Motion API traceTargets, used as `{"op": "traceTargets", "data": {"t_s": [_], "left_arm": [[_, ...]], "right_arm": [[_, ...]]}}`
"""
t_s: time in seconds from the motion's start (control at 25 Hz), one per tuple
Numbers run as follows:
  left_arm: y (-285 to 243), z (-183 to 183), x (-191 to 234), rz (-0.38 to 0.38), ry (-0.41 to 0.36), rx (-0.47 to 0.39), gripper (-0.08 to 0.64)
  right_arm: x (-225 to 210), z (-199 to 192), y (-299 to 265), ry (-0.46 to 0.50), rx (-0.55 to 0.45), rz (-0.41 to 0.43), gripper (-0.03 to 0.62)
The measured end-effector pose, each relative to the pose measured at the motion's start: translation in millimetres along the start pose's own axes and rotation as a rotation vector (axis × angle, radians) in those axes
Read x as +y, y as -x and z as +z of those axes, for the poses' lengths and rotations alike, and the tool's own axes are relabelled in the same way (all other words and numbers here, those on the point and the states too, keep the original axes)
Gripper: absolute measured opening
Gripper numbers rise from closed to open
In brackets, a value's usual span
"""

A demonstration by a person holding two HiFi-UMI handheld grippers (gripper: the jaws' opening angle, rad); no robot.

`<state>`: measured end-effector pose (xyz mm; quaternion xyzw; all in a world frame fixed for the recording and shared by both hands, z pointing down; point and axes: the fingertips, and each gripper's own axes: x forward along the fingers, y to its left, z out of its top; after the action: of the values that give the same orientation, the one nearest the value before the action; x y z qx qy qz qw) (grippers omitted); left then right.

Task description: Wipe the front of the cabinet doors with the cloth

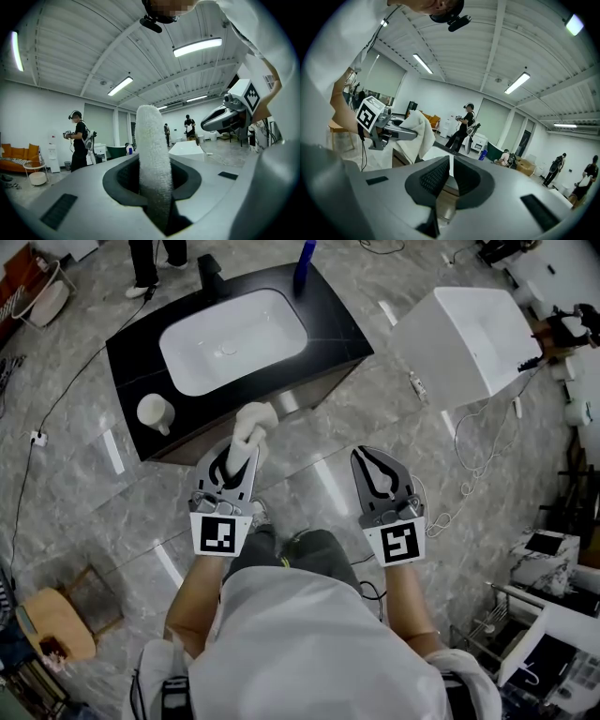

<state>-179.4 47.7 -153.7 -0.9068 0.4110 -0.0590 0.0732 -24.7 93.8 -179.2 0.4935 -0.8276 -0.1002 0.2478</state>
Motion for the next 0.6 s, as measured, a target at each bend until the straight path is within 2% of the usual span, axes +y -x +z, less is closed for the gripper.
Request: {"op": "traceTargets", "data": {"t_s": [0.2, 0.4, 0.6], "left_arm": [[-21, -16, 4, 0.011, -0.012, 0.055, 0.106], [-40, -39, 3, 0.019, -0.100, 0.120, 0.106], [-64, -77, -2, 0.024, -0.095, 0.185, 0.106]], "right_arm": [[-14, -20, -23, -0.020, -0.005, 0.021, 0.051], [-16, -58, -51, -0.039, 0.025, 0.093, 0.051], [-14, -100, -79, -0.048, 0.052, 0.156, 0.051]]}}
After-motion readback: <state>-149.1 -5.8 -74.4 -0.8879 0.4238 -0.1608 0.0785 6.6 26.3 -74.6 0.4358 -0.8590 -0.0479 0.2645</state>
